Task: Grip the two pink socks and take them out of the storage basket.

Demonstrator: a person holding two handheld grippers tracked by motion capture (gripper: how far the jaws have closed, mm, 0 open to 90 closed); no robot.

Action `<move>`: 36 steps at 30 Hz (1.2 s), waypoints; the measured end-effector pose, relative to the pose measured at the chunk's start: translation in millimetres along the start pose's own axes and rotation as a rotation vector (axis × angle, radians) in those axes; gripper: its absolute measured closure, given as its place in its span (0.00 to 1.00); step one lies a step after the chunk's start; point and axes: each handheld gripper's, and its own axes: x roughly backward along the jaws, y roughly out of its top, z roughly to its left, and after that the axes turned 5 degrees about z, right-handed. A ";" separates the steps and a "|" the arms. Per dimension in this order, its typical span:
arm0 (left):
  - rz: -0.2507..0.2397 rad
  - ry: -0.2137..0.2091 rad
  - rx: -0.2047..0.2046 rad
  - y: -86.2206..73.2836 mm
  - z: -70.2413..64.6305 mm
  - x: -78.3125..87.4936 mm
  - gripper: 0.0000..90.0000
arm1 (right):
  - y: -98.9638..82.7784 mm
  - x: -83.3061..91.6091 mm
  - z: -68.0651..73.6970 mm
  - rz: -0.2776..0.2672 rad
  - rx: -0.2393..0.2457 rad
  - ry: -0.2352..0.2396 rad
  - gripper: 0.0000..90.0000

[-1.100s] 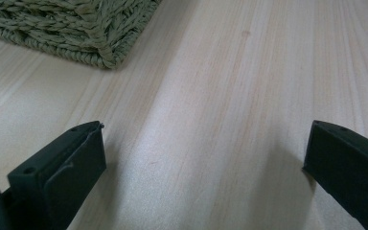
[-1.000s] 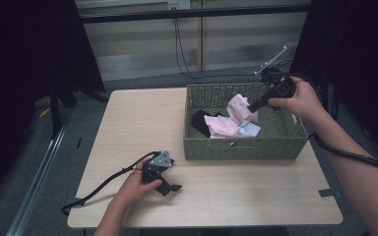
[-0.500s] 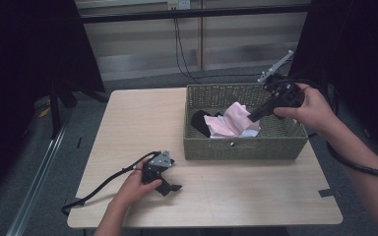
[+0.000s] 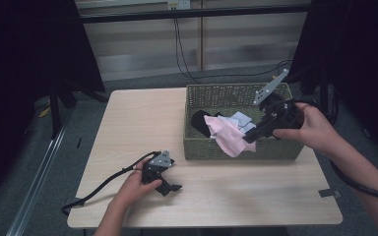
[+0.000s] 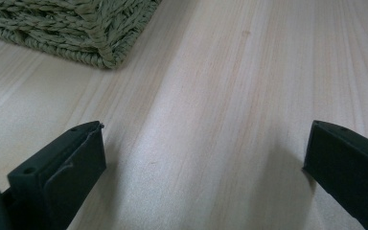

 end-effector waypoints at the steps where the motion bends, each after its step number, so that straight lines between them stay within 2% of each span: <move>1: 0.000 0.000 0.000 0.0 0.0 0.0 0.00 | -0.7 -3.1 2.1 0.003 0.003 0.010 0.96; 5: 0.000 0.000 0.000 0.0 0.0 0.0 0.00 | -4.2 -21.8 10.3 0.020 0.024 0.040 0.96; 7: 0.000 0.000 0.000 0.0 0.0 0.0 0.00 | -4.8 -25.4 11.5 0.025 0.029 0.050 0.95; 10: 0.001 0.000 0.000 0.0 0.0 0.0 0.00 | -5.6 -35.6 14.7 0.029 0.034 0.039 0.77; 12: 0.000 0.000 0.000 0.0 0.0 0.0 0.00 | -5.3 -39.3 12.3 0.026 0.020 0.028 0.70; 15: 0.001 0.000 0.001 0.0 -0.1 0.1 0.00 | -4.6 -39.3 8.9 0.023 0.016 0.011 0.67; 16: 0.000 0.000 0.000 0.0 0.0 0.0 0.00 | -3.5 -39.1 4.8 0.027 -0.001 -0.008 0.65; 18: 0.000 0.000 0.000 0.0 0.0 0.0 0.00 | -3.0 -40.0 2.0 0.022 -0.004 -0.006 0.64; 19: 0.000 0.000 0.000 0.0 0.0 0.0 0.00 | -0.9 -40.8 -3.6 0.027 -0.028 -0.023 0.61; 22: 0.000 0.000 0.001 0.0 -0.1 0.0 0.00 | 1.7 -42.1 -10.0 0.027 -0.039 -0.032 0.61; 29: 0.000 0.000 0.001 0.0 0.0 0.0 0.00 | 14.4 -50.7 -40.2 0.017 -0.111 -0.092 0.56; 32: 0.000 0.000 0.000 0.0 0.0 0.0 0.00 | 17.3 -53.4 -45.8 0.013 -0.117 -0.097 0.56; 36: 0.000 0.000 0.001 0.0 -0.1 0.0 0.00 | 25.1 -60.6 -60.2 0.014 -0.139 -0.135 0.53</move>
